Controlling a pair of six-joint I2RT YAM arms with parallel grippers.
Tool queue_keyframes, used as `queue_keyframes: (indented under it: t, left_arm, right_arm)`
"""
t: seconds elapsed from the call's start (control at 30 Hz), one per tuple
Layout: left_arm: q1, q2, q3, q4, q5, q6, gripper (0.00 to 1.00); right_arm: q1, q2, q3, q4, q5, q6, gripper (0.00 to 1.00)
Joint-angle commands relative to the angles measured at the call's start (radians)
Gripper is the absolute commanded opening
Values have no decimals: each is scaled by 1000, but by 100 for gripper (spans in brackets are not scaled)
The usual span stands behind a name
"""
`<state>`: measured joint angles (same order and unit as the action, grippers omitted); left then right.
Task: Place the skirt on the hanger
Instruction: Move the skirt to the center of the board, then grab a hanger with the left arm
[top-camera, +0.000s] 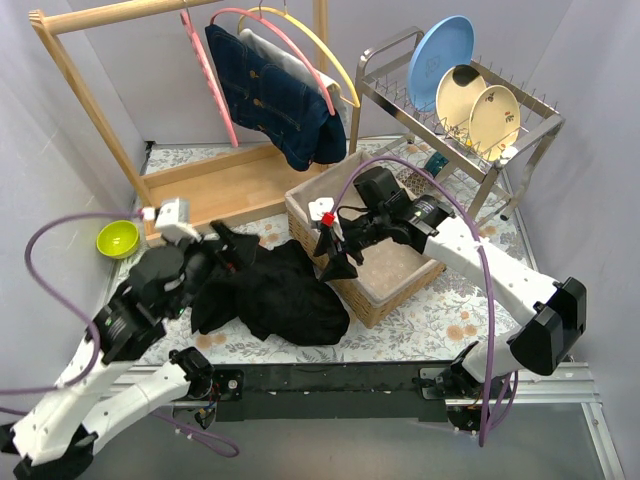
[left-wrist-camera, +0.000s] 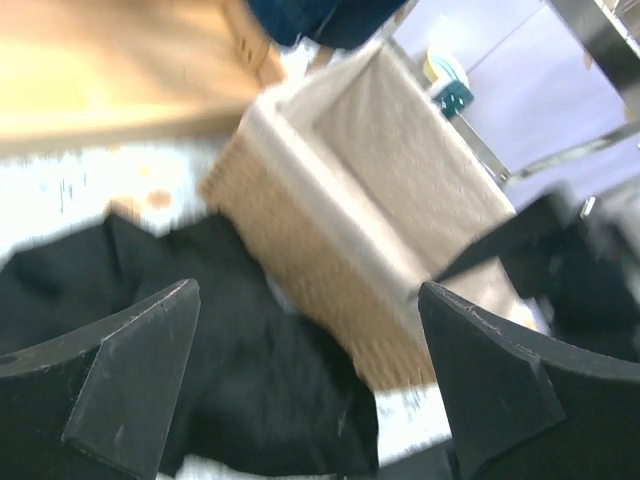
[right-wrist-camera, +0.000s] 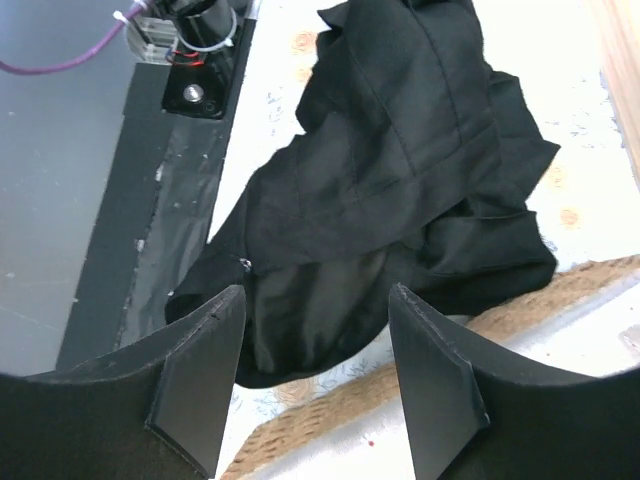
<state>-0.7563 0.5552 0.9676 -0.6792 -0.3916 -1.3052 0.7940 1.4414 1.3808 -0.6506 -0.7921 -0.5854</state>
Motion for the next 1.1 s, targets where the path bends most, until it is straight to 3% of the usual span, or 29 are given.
queue_keyframes:
  t: [0.0,0.2,0.37,0.57,0.93,1.07]
  left_arm:
    - [-2,219,150,190,-50,213,92]
    - [3,342,311,267,-159,320,92]
    - [15,500,619,216,-297,400,86]
    - [89,603,743,253,-349,506,82]
    - [460,922,1071,89,20,366,67]
    - [529,980,1088,101,92,354,57]
  right_arm:
    - [-4,-50,-20,25,26,-34,67]
    - [-12,-133,-75,88,53,-21,68]
    - [-19,-137,-120,127,42,13,68]
    - [-42,-179,-184,199,41,62,68]
    - [-55,-237,-264,272,-1,105,68]
    - [-56,-259,-289,284,-7,105,68]
